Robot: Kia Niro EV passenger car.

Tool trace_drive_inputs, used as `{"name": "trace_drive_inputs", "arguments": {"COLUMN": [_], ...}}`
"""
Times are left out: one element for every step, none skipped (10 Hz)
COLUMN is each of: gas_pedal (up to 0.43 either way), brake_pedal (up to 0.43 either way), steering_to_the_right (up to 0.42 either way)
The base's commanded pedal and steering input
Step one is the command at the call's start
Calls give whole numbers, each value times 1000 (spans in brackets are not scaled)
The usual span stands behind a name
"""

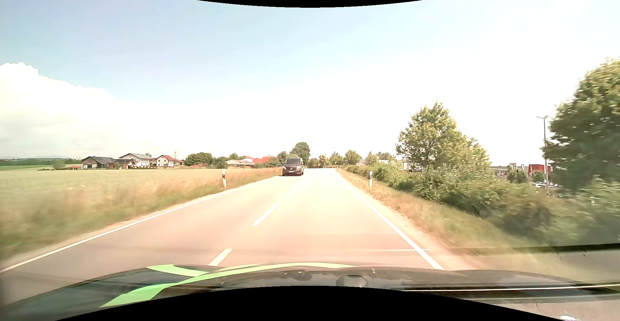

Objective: Follow the waypoints while adhering to traffic rules and regulations

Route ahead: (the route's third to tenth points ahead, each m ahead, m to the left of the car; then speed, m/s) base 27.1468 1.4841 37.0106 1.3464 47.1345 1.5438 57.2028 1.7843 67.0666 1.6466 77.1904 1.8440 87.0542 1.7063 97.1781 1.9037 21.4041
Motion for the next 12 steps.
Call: {"name": "trace_drive_inputs", "arguments": {"gas_pedal": [39,39,47,67,79,110,138,157,189,197,197,197], "brake_pedal": [0,0,0,0,0,0,0,0,0,0,0,0], "steering_to_the_right": [-1,-2,-2,-3,-3,-3,-3,-3,-3,-3,-3,-2]}}
